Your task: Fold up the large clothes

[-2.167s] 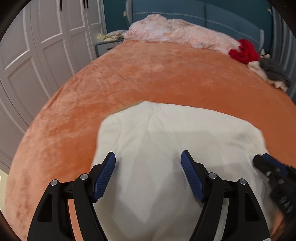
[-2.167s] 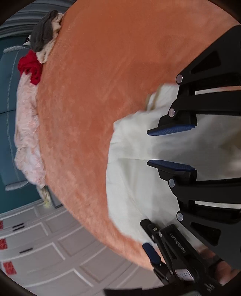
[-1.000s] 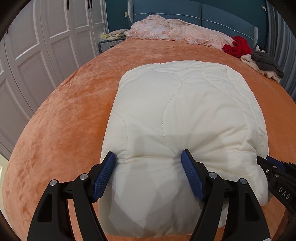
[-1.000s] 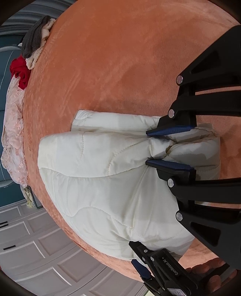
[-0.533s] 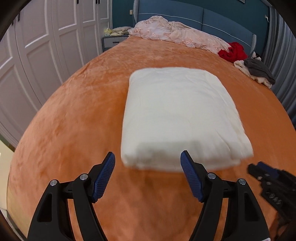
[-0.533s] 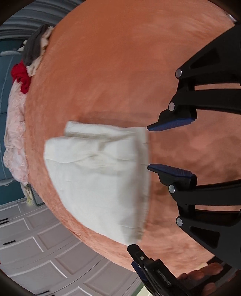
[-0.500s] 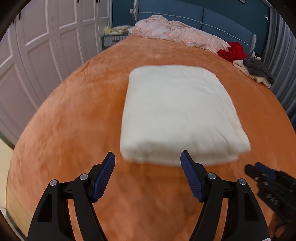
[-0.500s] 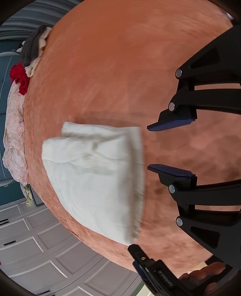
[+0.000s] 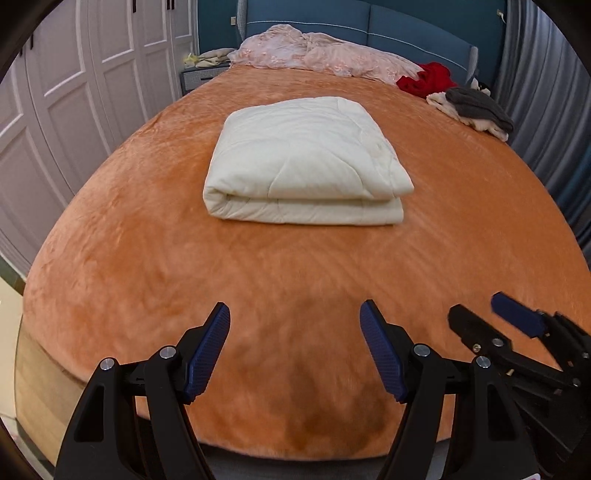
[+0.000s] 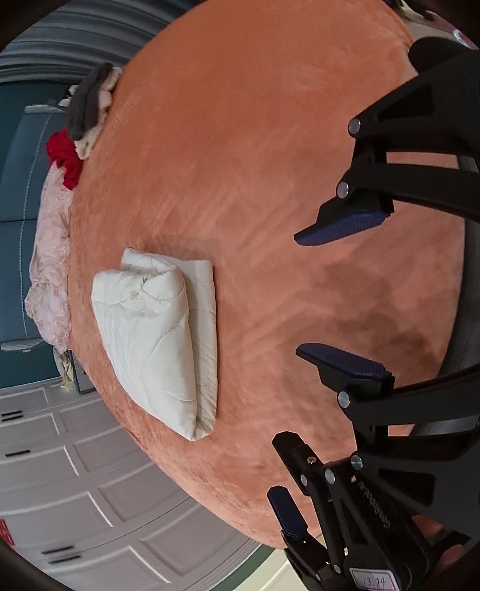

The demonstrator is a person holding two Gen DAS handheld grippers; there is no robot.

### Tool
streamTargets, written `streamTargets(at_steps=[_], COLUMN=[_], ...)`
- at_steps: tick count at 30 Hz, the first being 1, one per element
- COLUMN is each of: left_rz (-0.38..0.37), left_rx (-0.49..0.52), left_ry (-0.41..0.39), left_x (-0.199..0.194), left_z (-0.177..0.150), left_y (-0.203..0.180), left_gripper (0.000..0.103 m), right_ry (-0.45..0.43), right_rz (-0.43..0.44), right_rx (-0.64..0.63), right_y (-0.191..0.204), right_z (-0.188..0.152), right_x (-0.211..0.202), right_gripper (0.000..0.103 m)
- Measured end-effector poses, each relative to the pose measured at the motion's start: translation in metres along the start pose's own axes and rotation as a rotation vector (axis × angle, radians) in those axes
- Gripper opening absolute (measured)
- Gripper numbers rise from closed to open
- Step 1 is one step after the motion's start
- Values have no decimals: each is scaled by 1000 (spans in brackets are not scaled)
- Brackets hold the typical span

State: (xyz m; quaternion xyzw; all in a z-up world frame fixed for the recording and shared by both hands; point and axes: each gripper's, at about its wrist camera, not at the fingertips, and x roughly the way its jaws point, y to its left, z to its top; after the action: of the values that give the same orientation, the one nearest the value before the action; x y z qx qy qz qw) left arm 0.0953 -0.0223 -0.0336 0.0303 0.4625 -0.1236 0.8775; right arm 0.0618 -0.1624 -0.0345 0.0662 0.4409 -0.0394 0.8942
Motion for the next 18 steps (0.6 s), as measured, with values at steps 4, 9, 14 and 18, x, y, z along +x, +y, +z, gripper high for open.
streamTargets(at_steps=[4, 9, 14, 18], left_rz=[16, 35, 81, 124], left_rx=[-7, -50, -70, -48], left_ry=[-6, 3, -9, -31], left_x=[-9, -21, -33, -41], left_z=[-7, -14, -23, -28], left_y=[-1, 2, 3, 2], left_gripper=[69, 70, 71, 71], right_ry=[-26, -68, -96, -99], right_rz=[-11, -34, -38, -35], right_rx=[14, 12, 4, 2], right_y=[-3, -6, -3, 1], right_z=[-7, -17, -23, -27], right_x=[-14, -32, -45, -49], right_gripper=[72, 90, 94, 94])
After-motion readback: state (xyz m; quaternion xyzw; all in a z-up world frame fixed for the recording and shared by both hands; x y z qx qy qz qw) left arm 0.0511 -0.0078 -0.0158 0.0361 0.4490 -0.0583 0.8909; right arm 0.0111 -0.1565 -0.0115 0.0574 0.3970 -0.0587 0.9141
